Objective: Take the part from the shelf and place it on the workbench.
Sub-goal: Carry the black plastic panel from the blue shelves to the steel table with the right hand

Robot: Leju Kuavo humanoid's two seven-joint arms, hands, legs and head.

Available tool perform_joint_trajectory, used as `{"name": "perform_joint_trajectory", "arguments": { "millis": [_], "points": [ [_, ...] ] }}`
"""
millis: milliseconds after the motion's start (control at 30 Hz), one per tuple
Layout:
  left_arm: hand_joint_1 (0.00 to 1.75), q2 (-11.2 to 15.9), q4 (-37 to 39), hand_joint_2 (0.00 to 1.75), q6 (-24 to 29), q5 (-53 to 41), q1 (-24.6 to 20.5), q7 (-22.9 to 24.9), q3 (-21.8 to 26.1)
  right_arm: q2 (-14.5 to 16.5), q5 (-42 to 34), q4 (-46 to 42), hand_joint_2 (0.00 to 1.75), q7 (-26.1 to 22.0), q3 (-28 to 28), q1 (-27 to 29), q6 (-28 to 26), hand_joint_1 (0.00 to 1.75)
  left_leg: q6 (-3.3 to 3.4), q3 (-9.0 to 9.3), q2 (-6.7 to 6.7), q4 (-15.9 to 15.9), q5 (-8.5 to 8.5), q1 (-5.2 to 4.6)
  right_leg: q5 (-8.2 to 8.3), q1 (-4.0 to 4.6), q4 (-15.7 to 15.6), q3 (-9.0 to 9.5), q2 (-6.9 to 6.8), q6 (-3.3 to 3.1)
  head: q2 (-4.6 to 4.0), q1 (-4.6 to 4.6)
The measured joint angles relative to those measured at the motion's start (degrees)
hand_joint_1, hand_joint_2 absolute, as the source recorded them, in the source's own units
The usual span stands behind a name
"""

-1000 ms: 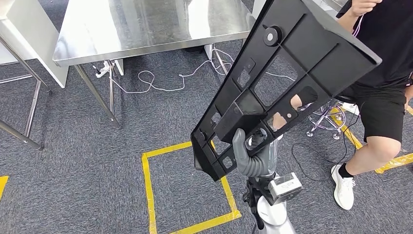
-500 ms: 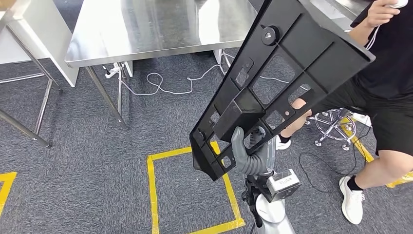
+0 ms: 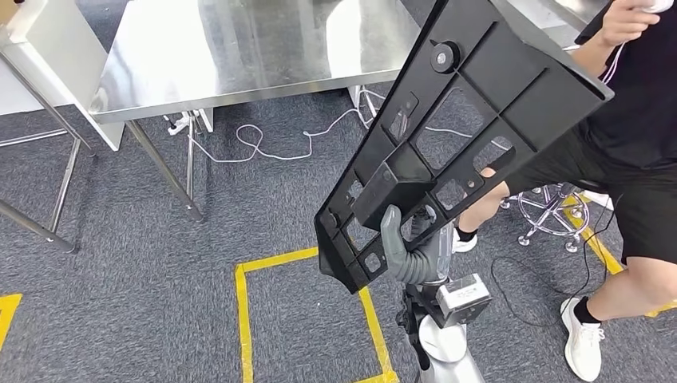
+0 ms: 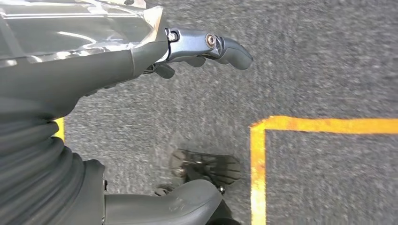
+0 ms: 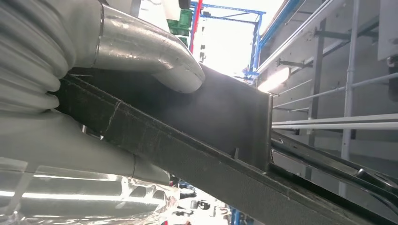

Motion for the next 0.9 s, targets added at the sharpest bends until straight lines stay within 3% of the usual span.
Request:
{"name": "perform_joint_trajectory", "arguments": {
  "millis": [67, 133, 200, 233, 300, 367, 400, 433, 500, 533, 567, 633, 700, 767, 800, 867, 900],
  "points": [
    [0.00, 0.20, -0.07, 1.75, 0.03, -0.03, -0.06, -0.03, 0.01, 0.05, 0.01, 0.04, 1.75, -0.01, 0.00, -0.03, -0.01, 1.75, 1.62, 1.89, 0.29, -4.15, 0.79, -0.92, -0.38, -0.24, -0.37, 0.68, -0.12, 0.44, 0.00, 0.04],
    [0.00, 0.25, -0.11, 1.75, 0.06, -0.03, -0.05, -0.05, 0.01, 0.13, 0.00, 0.09, 1.75, -0.01, 0.00, 0.05, -0.02, 1.75, 2.28, 3.16, 0.19, -6.00, 0.32, -1.23, 0.04, -0.37, -0.57, 1.56, -0.29, 1.47, 0.01, -0.07],
    [0.00, 0.25, -0.11, 1.75, 0.06, 0.00, -0.01, -0.04, 0.02, 0.14, 0.00, 0.11, 1.75, -0.01, -0.02, 0.00, -0.04, 1.75, 2.53, 5.10, -0.02, -7.81, 0.51, -0.87, 0.13, -0.25, 1.00, 1.25, -0.30, 2.08, 0.00, -0.06],
    [0.00, 0.23, -0.11, 1.75, 0.05, 0.02, -0.04, -0.04, 0.03, 0.13, 0.01, 0.10, 1.75, -0.01, -0.02, -0.13, -0.05, 1.75, 2.47, 5.92, -0.12, -8.39, 0.56, -0.58, -0.33, -0.17, 3.22, 0.10, -0.21, 1.97, -0.01, -0.03],
    [0.00, 0.08, -0.11, 1.75, 0.01, 0.02, -0.14, -0.04, 0.02, 0.03, 0.01, 0.15, 1.75, -0.01, -0.03, -0.19, -0.06, 1.75, 1.98, 6.82, -0.30, -8.72, 0.11, -0.27, -2.23, -0.38, 9.99, -4.35, -0.04, 1.89, -0.02, -0.01],
    [0.00, -0.15, -0.09, 1.75, -0.04, 0.02, -0.07, -0.03, 0.01, -0.11, -0.01, 0.30, 1.75, 0.01, -0.03, 0.00, -0.06, 1.75, 1.25, 7.64, -0.55, -8.70, -0.74, -0.02, -4.14, -0.81, 14.28, -8.45, -0.02, 2.32, -0.02, 0.00],
    [0.00, -0.25, -0.08, 1.75, -0.05, 0.02, 0.01, -0.02, 0.02, -0.19, -0.03, 0.40, 1.75, 0.01, -0.03, 0.07, -0.06, 1.75, 0.85, 8.22, -0.69, -8.67, -1.25, 0.18, -4.06, -1.10, 13.87, -9.32, -0.03, 2.84, -0.02, 0.01],
    [0.00, -0.32, -0.07, 1.75, -0.05, 0.02, 0.07, -0.01, 0.02, -0.26, -0.07, 0.50, 1.75, 0.01, -0.03, 0.08, -0.07, 1.75, 0.40, 8.91, -0.81, -8.59, -1.84, 0.46, -2.78, -1.41, 11.48, -9.21, -0.04, 3.62, -0.02, 0.01],
    [0.00, -0.35, -0.07, 1.75, -0.04, 0.02, 0.09, 0.00, 0.04, -0.39, -0.11, 0.71, 1.75, 0.00, -0.03, 0.03, -0.11, 1.75, -0.63, 10.15, -1.00, -8.09, -3.29, 0.88, 2.15, -2.06, 4.39, -7.73, -0.21, 5.47, -0.02, 0.10],
    [0.00, -0.32, -0.07, 1.75, -0.03, 0.02, 0.08, -0.01, 0.04, -0.45, -0.11, 0.81, 1.75, -0.01, -0.02, -0.01, -0.14, 1.75, -1.15, 10.42, -1.05, -7.70, -4.10, 0.89, 4.00, -2.15, 1.85, -6.94, -0.39, 5.48, -0.02, 0.17],
    [0.00, -0.27, -0.07, 1.75, -0.02, 0.02, 0.05, -0.02, 0.05, -0.48, -0.11, 0.90, 1.75, -0.02, -0.03, 0.04, -0.16, 1.75, -1.59, 10.49, -1.02, -7.32, -4.78, 0.80, 5.24, -2.20, 0.64, -6.56, -0.51, 5.00, -0.01, 0.14],
    [0.00, -0.22, -0.08, 1.75, 0.01, 0.02, -0.01, -0.07, 0.05, -0.49, -0.12, 0.99, 1.75, -0.05, -0.06, 0.15, -0.25, 1.75, -2.12, 10.28, -0.92, -6.53, -5.49, 0.80, 5.25, -2.11, 0.69, -6.21, -0.49, 3.06, 0.00, 0.00],
    [0.00, -0.23, -0.08, 1.75, 0.02, 0.02, -0.07, -0.09, 0.04, -0.44, -0.14, 1.01, 1.75, -0.10, -0.15, 0.16, -0.33, 1.75, -2.56, 8.98, -0.60, -3.84, -5.11, 1.13, 5.01, -2.11, 0.75, -5.84, -0.24, 2.11, 0.01, -0.10],
    [0.00, -0.29, -0.07, 1.75, 0.01, 0.02, -0.09, -0.10, 0.03, -0.38, -0.12, 1.01, 1.75, -0.13, -0.19, 0.08, -0.34, 1.75, -3.30, 5.02, -0.28, 2.36, -5.82, 1.32, 4.40, -1.91, 0.70, -5.21, -0.13, 1.30, 0.01, -0.13],
    [0.00, -0.31, -0.07, 1.75, 0.01, 0.02, -0.07, -0.11, 0.03, -0.36, -0.10, 1.01, 1.75, -0.13, -0.20, 0.09, -0.34, 1.75, -3.60, 2.44, -0.22, 5.93, -7.17, 1.35, 4.01, -1.77, 0.70, -4.87, -0.11, 0.98, 0.01, -0.13],
    [0.00, -0.32, -0.07, 1.75, 0.01, 0.02, -0.01, -0.10, 0.03, -0.34, -0.10, 1.02, 1.75, -0.14, -0.21, 0.22, -0.34, 1.75, -3.64, -1.83, -0.21, 10.49, -10.03, 1.37, 3.13, -1.43, 0.70, -3.99, 0.00, 0.66, 0.01, -0.14],
    [0.00, -0.31, -0.07, 1.75, 0.01, 0.02, 0.01, -0.10, 0.03, -0.34, -0.10, 1.02, 1.75, -0.15, -0.24, 0.27, -0.35, 1.75, -3.31, -2.81, -0.21, 10.46, -10.24, 1.31, 2.65, -1.21, 0.69, -3.38, 0.07, 0.60, 0.01, -0.14]
  ]
}}
